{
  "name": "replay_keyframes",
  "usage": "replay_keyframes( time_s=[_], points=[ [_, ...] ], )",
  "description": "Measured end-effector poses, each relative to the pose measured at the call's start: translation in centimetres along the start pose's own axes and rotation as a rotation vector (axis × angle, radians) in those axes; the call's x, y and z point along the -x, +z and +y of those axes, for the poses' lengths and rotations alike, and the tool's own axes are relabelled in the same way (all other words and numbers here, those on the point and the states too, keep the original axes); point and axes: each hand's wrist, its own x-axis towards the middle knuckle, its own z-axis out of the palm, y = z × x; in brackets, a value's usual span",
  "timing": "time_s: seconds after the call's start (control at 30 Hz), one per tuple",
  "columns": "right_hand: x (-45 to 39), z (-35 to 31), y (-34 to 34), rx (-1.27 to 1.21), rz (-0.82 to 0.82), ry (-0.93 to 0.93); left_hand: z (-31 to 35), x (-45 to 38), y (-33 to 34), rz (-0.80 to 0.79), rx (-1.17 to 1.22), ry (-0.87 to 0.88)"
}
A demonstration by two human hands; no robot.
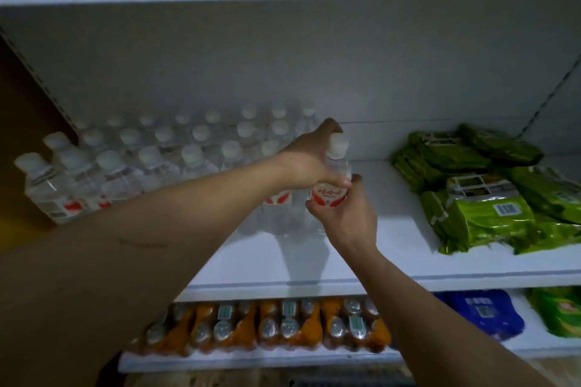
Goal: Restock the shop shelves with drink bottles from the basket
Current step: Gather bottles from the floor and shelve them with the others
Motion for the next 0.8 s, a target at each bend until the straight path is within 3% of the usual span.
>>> replay_keyframes(
  time_s=[0.23, 0.53, 0.7, 0.8],
  points=[
    [-6.4, -0.3, 3.5, 0.095, 0.025, 0.085, -2.4, -7.3, -2.7, -0.078, -0.319, 0.093],
    [-10.1, 0.6, 7.3, 0.113, 0.007, 0.086, -5.4, -10.7, -2.3, -0.107, -0.434, 0.070],
    [-9.8, 1.2, 7.1, 0.086, -0.136, 0.082, -6.4, -10.1, -2.1, -0.116, -0.409, 0.053],
    [-8.7, 1.2, 6.0, 0.079, -0.237, 0.092, -6.2, -8.4, -1.6, -0.092, -0.530, 0.089]
  ],
)
